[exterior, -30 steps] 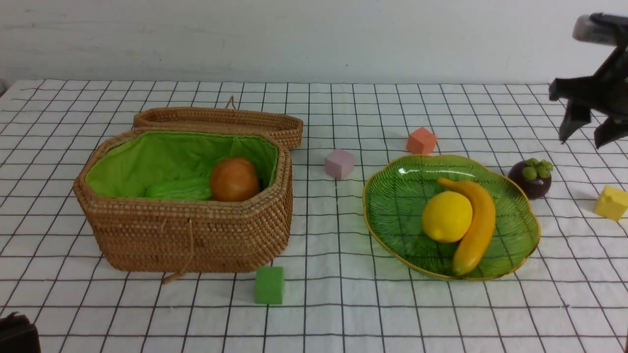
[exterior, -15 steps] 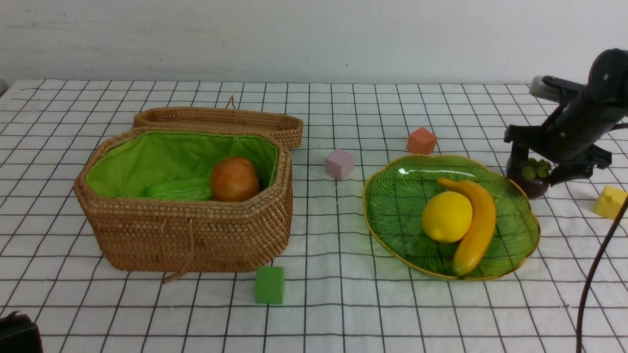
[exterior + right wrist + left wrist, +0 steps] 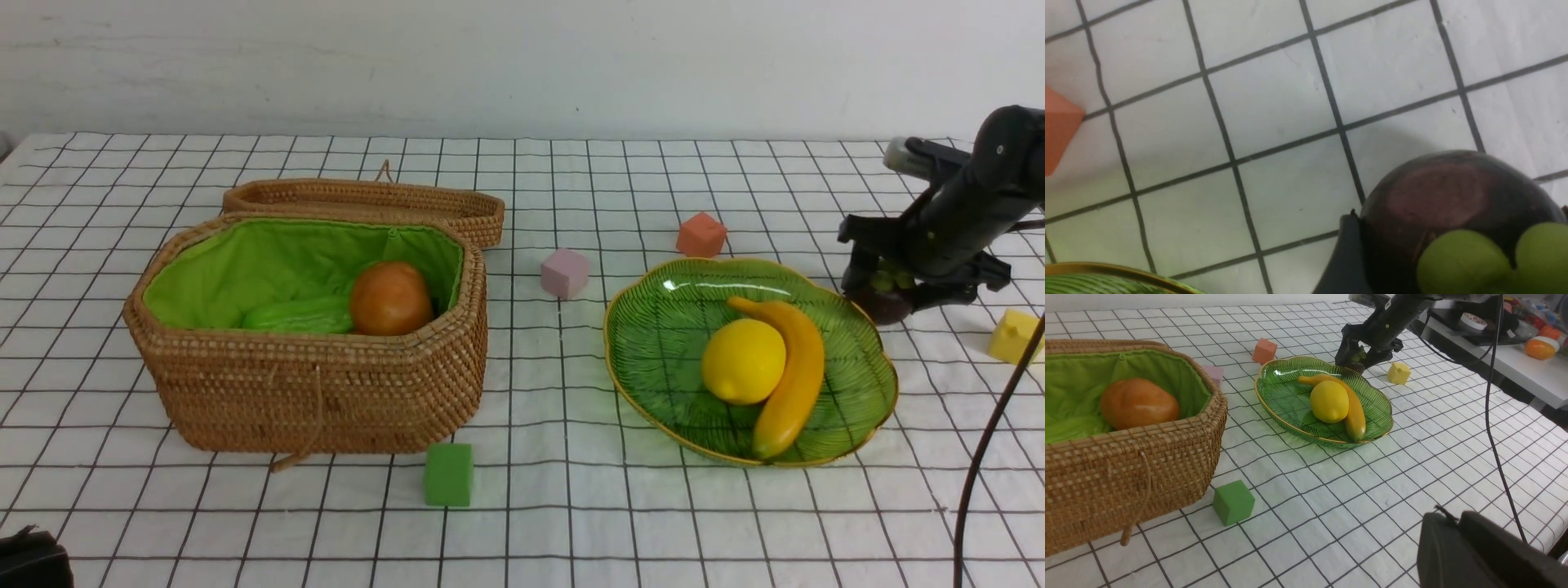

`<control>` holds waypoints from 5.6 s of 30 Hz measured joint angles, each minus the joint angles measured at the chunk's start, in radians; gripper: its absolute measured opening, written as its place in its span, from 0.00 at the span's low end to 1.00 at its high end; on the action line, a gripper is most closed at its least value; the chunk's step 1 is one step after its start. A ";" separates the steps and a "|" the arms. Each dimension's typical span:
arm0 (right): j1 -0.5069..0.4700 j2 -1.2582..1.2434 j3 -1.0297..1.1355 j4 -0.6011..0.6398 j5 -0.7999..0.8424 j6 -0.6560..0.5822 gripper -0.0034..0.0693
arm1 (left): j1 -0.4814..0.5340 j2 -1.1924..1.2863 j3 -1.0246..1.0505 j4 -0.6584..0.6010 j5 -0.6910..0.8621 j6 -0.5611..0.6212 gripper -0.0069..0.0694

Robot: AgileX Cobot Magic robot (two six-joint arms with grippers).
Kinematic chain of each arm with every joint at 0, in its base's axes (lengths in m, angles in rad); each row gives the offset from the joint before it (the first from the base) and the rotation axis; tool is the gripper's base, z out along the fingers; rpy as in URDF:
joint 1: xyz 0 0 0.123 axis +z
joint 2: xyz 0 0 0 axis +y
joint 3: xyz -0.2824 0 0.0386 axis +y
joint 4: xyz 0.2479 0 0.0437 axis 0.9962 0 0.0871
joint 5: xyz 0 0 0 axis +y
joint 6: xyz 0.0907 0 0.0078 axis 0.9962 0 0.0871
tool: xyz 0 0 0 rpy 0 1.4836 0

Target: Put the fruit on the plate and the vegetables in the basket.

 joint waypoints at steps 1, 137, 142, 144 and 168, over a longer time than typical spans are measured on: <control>0.000 0.000 0.000 0.000 -0.004 -0.008 0.85 | 0.000 0.000 0.000 0.000 0.002 0.000 0.15; 0.133 -2.288 1.900 -0.235 -0.396 0.034 0.04 | 0.000 -0.287 0.287 0.154 -0.068 -0.169 0.10; 0.133 -2.288 1.900 -0.235 -0.396 0.034 0.04 | 0.000 -0.287 0.288 0.154 -0.069 -0.169 0.10; 0.133 -2.288 1.900 -0.235 -0.396 0.034 0.04 | 0.000 -0.287 0.302 0.154 -0.079 -0.169 0.10; 0.133 -2.288 1.900 -0.235 -0.395 0.033 0.07 | 0.716 -0.288 0.636 -0.027 -0.273 -0.086 0.07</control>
